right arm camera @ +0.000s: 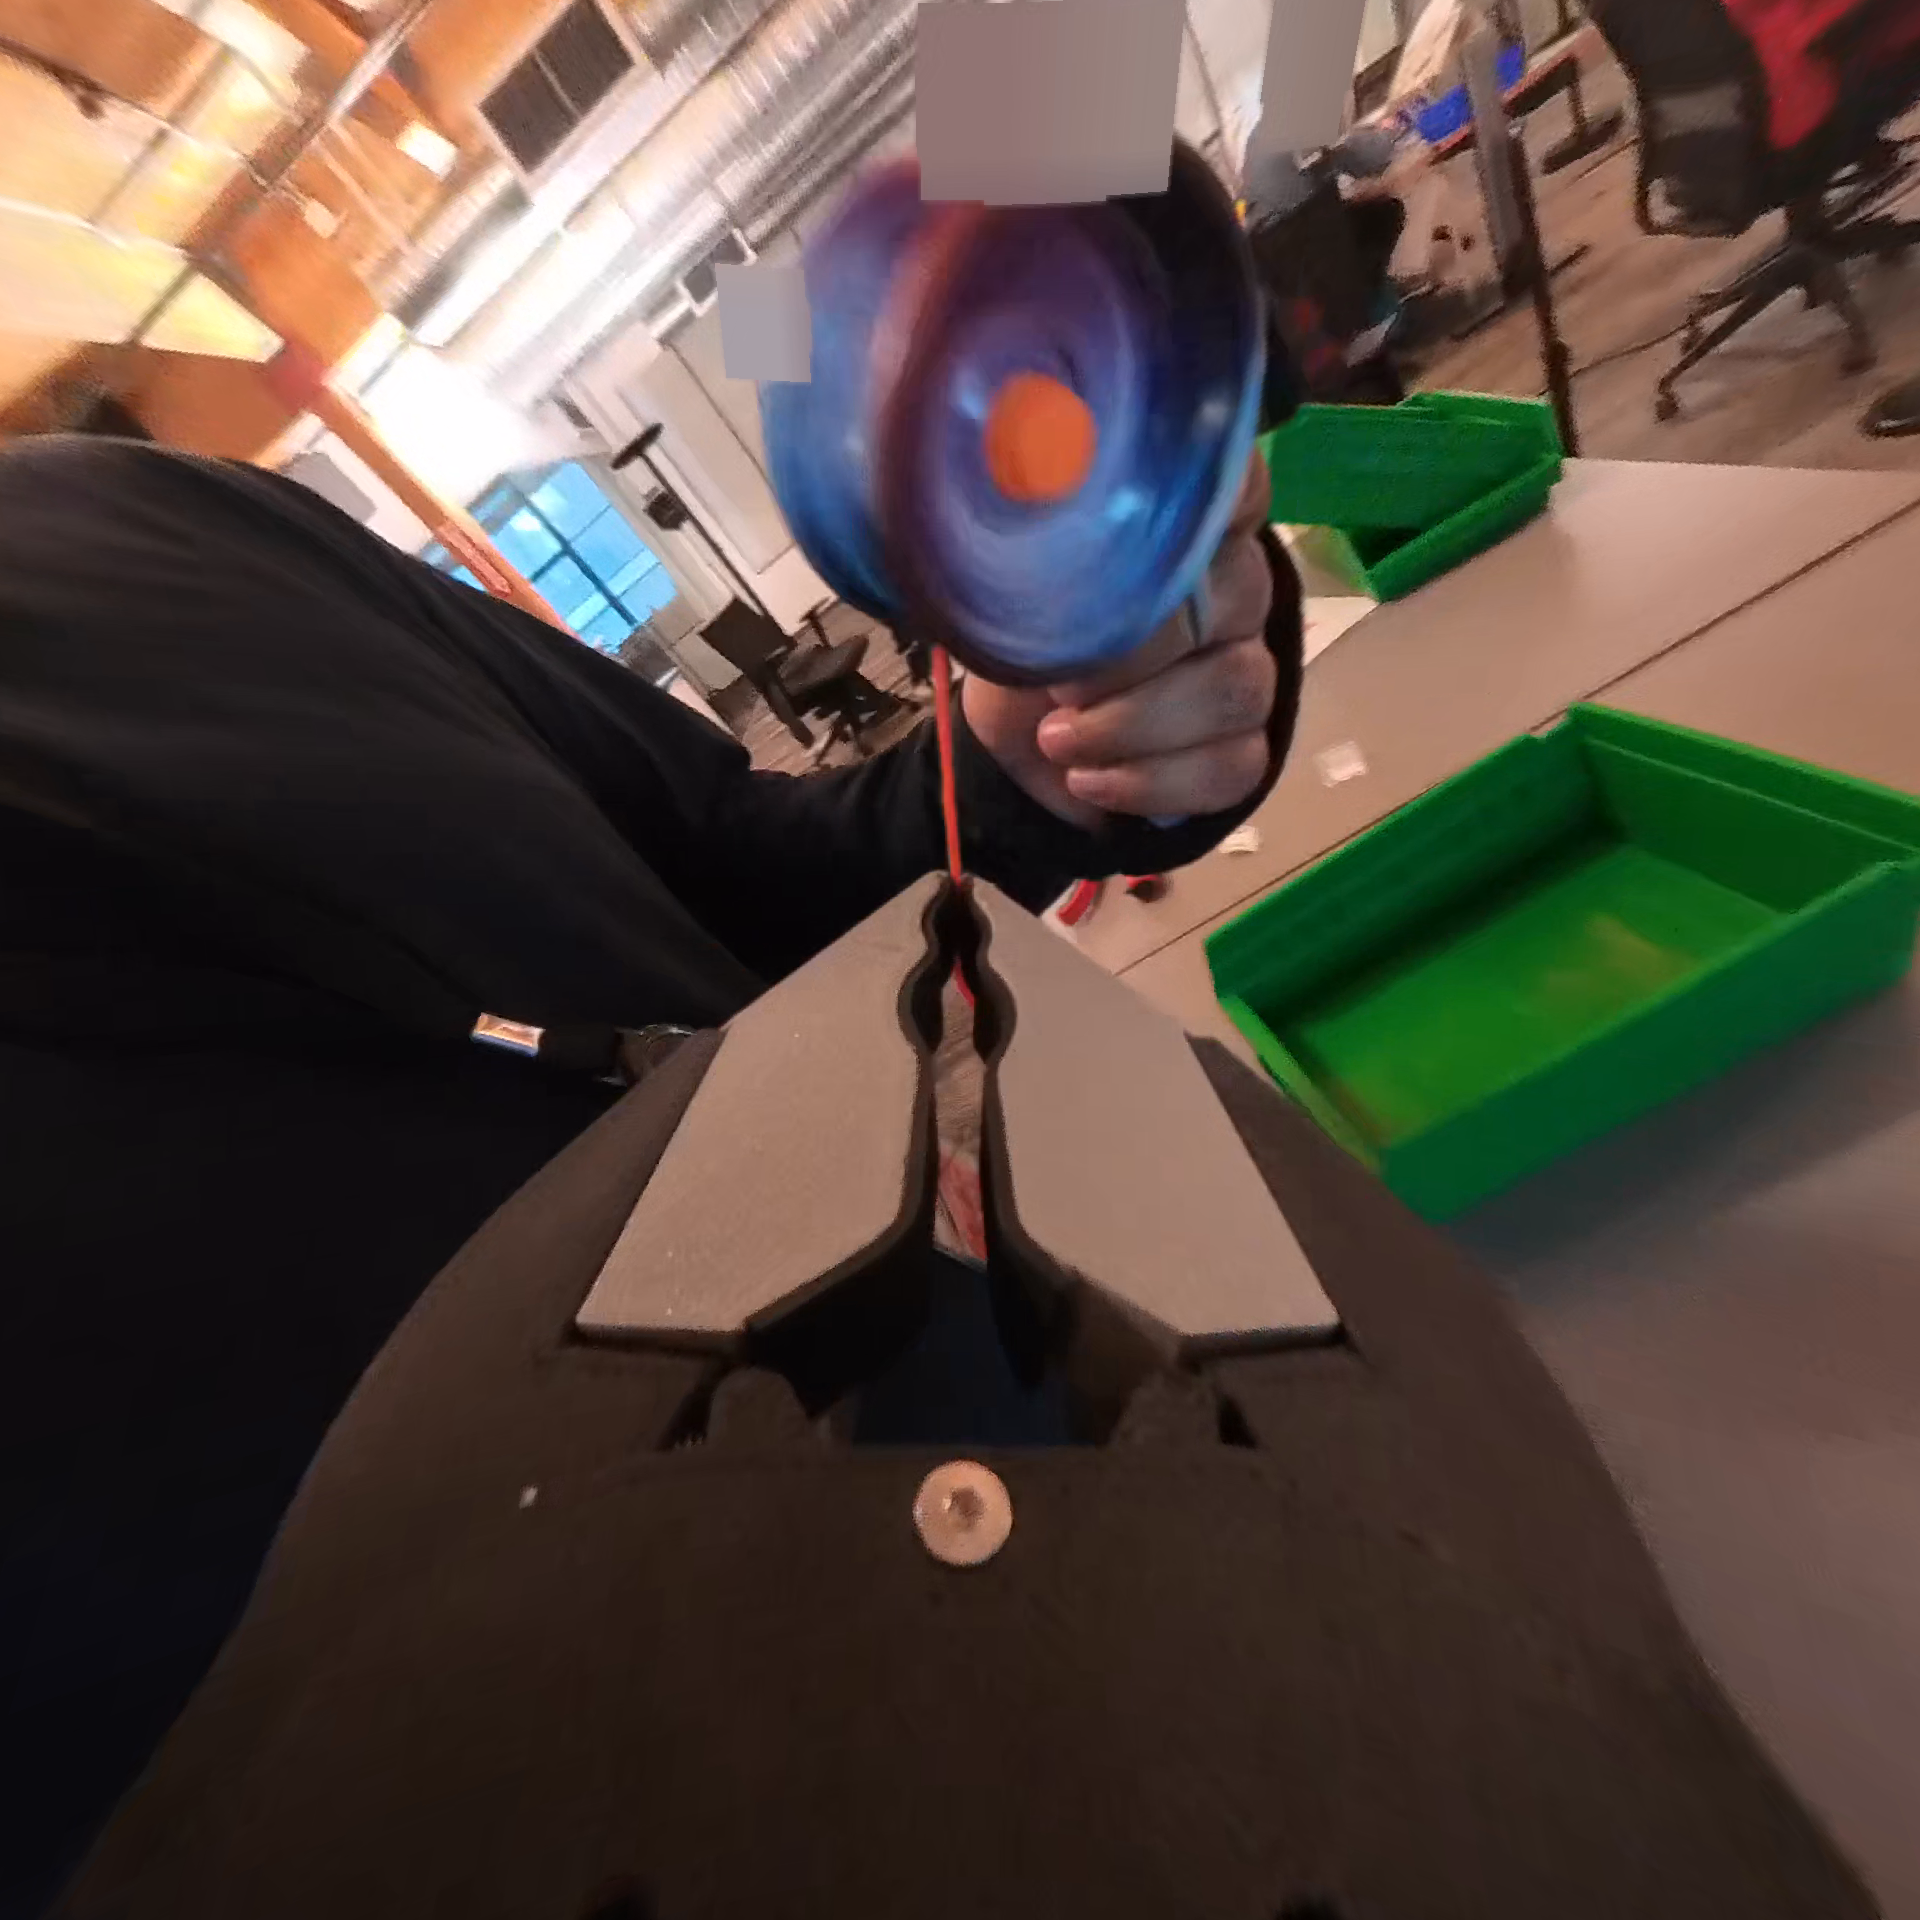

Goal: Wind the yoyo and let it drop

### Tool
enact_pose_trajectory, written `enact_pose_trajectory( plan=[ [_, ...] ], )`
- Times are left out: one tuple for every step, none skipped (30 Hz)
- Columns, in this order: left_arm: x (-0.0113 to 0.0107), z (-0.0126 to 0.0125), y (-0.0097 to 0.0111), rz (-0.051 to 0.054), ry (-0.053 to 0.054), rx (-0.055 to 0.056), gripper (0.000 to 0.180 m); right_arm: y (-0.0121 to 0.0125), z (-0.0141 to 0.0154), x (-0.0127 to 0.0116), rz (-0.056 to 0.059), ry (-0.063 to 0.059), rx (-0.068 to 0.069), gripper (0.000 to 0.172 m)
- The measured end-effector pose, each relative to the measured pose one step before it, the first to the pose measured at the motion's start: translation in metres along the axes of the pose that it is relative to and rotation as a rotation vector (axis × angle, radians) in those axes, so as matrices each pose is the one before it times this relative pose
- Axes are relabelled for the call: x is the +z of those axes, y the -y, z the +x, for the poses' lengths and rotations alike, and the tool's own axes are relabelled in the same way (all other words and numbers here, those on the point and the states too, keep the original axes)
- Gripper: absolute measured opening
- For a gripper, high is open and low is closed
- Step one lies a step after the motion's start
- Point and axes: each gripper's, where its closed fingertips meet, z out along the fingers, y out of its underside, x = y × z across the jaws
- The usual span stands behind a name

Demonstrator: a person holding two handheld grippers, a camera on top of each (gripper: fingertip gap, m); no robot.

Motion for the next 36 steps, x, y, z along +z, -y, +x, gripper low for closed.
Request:
enact_pose_trajectory(
  plan=[
    [0.00198,0.00398,0.00179,0.0240,-0.0397,-0.0440,0.001,-0.00516,0.00224,0.00472,-0.0215,-0.0088,-0.0015,0.000],
    [0.00219,0.00266,0.00162,0.0269,-0.0212,-0.0183,0.001,-0.00487,0.00360,0.00430,-0.0240,-0.0228,-0.0165,0.000],
    [0.00281,0.00481,-0.00066,0.0083,-0.0364,-0.0187,0.001,-0.00347,0.00383,0.00340,-0.0211,-0.0273,-0.0234,0.000],
    [0.00355,0.00901,-0.00243,-0.0088,-0.0645,-0.0277,0.001,-0.00218,0.00427,0.00202,-0.0204,-0.0280,-0.0253,0.000],
    [0.00329,0.01013,-0.00297,-0.0155,-0.0750,-0.0320,0.002,-0.00042,0.00460,0.00052,-0.0151,-0.0268,-0.0277,0.000],
    [0.00265,0.00804,-0.00339,-0.0179,-0.0616,-0.0247,0.003,0.00093,0.00552,-0.00108,-0.0093,-0.0264,-0.0249,0.000],
    [0.00232,0.00753,-0.00608,-0.0351,-0.0663,-0.0394,0.004,0.00156,0.00562,-0.00203,-0.0092,-0.0246,-0.0162,0.000],
    [0.00112,-0.00028,-0.00948,-0.0535,-0.0276,-0.0609,0.004,0.00258,0.00405,-0.00266,-0.0070,-0.0172,-0.0122,0.000],
    [0.00020,-0.00422,-0.00821,-0.0385,-0.0057,-0.0670,0.003,0.00365,0.00193,-0.00302,-0.0020,-0.0130,-0.0166,0.000],
    [-0.00116,0.00044,-0.00650,-0.0248,-0.0424,-0.0735,0.003,0.00409,0.00066,-0.00328,-0.0017,-0.0126,-0.0244,0.000],
    [-0.00234,-0.00067,-0.00345,-0.0009,-0.0246,-0.0494,0.003,0.00386,-0.00081,-0.00337,-0.0047,-0.0070,-0.0249,0.000],
    [-0.00262,-0.00112,-0.00383,-0.0112,-0.0092,-0.0332,0.002,0.00386,-0.00177,-0.00348,-0.0061,0.0006,-0.0151,0.000],
    [-0.00188,-0.00199,-0.00704,-0.0362,-0.0012,-0.0243,0.002,0.00406,-0.00274,-0.00383,-0.0035,0.0075,-0.0058,0.000],
    [-0.00241,-0.00607,-0.00792,-0.0361,0.0340,-0.0044,0.003,0.00349,-0.00307,-0.00411,-0.0035,0.0105,-0.0043,0.000],
    [-0.00282,-0.00602,-0.00356,-0.0201,0.0384,0.0022,0.003,0.00163,-0.00311,-0.00378,-0.0108,0.0097,-0.0022,0.000],
    [-0.00306,-0.00459,-0.00086,-0.0097,0.0286,-0.0016,0.003,-0.00020,-0.00341,-0.00310,-0.0165,0.0104,0.0031,0.000],
    [-0.00287,-0.00586,0.00002,-0.0017,0.0482,0.0129,0.003,-0.00142,-0.00292,-0.00264,-0.0169,0.0074,0.0116,0.000],
    [-0.00610,-0.00567,-0.00045,-0.0096,0.0711,0.0314,0.002,-0.00168,-0.00354,-0.00305,-0.0127,0.0129,0.0174,0.000],
    [-0.00672,-0.01180,-0.00300,-0.0313,0.1081,0.0439,0.003,-0.00137,-0.00469,-0.00276,-0.0060,0.0170,0.0186,0.000],
    [-0.00694,-0.00419,0.00232,-0.0008,0.0658,0.0418,0.002,-0.00401,-0.00050,-0.00053,-0.0164,-0.0124,0.0200,0.000],
    [-0.00401,-0.00372,0.00149,-0.0038,0.0515,0.0279,0.002,-0.00574,0.00147,0.00250,-0.0220,-0.0250,0.0141,0.000],
    [-0.00140,-0.00576,0.00135,-0.0084,0.0703,0.0446,0.002,-0.00465,-0.00041,0.00470,-0.0122,-0.0112,0.0155,0.000],
    [0.00003,-0.00492,0.00086,-0.0173,0.0635,0.0518,0.002,-0.00541,0.00037,0.00608,-0.0155,-0.0104,0.0163,0.000],
    [0.00180,-0.00217,-0.00053,-0.0192,0.0631,0.0555,0.002,-0.00437,-0.00003,0.00621,-0.0086,-0.0011,0.0151,0.000],
    [0.00218,-0.00439,0.00109,-0.0120,0.0677,0.0434,0.001,-0.00274,-0.00075,0.00551,0.0057,0.0129,0.0163,0.000],
    [0.00039,-0.00444,0.00390,0.0057,0.0580,0.0223,0.001,-0.00170,-0.00298,0.00474,0.0156,0.0354,0.0211,0.000],
    [-0.00224,-0.00423,0.00965,0.0440,0.0403,-0.0036,0.001,-0.00134,-0.00546,0.00414,0.0208,0.0552,0.0250,0.000],
    [-0.00475,-0.00518,0.01292,0.0738,0.0234,-0.0279,0.001,-0.00095,-0.00522,0.00365,0.0236,0.0507,0.0235,0.000],
    [-0.00647,-0.00536,0.01551,0.0868,0.0084,-0.0398,0.001,-0.00094,-0.00163,0.00335,0.0234,0.0221,0.0168,0.000],
    [-0.00620,-0.00438,0.01473,0.0796,-0.0027,-0.0429,0.001,-0.00128,0.00101,0.00281,0.0189,0.0000,0.0115,0.000],
    [-0.00406,-0.00043,0.01213,0.0611,-0.0214,-0.0307,0.001,-0.00069,0.00004,0.00212,0.0163,0.0055,0.0090,0.000],
    [-0.00134,0.00281,0.00849,0.0415,-0.0255,-0.0171,0.001,0.00108,-0.00234,0.00136,0.0230,0.0211,0.0070,0.000],
    [0.00021,0.00223,0.00574,0.0238,-0.0170,-0.0073,0.001,0.00298,-0.00265,0.00085,0.0322,0.0256,0.0036,0.000],
    [0.00234,0.00554,0.00252,0.0083,-0.0284,-0.0097,0.001,0.00213,-0.00035,0.00093,0.0280,0.0154,-0.0017,0.000],
    [0.00338,0.00828,0.00279,0.0038,-0.0500,-0.0186,0.001,-0.00053,0.00356,0.00121,0.0123,-0.0034,-0.0068,0.000],
    [0.00507,0.01071,0.00110,0.0011,-0.0570,-0.0215,0.001,-0.00242,0.00631,0.00106,0.0002,-0.0158,-0.0050,0.000]
  ],
)
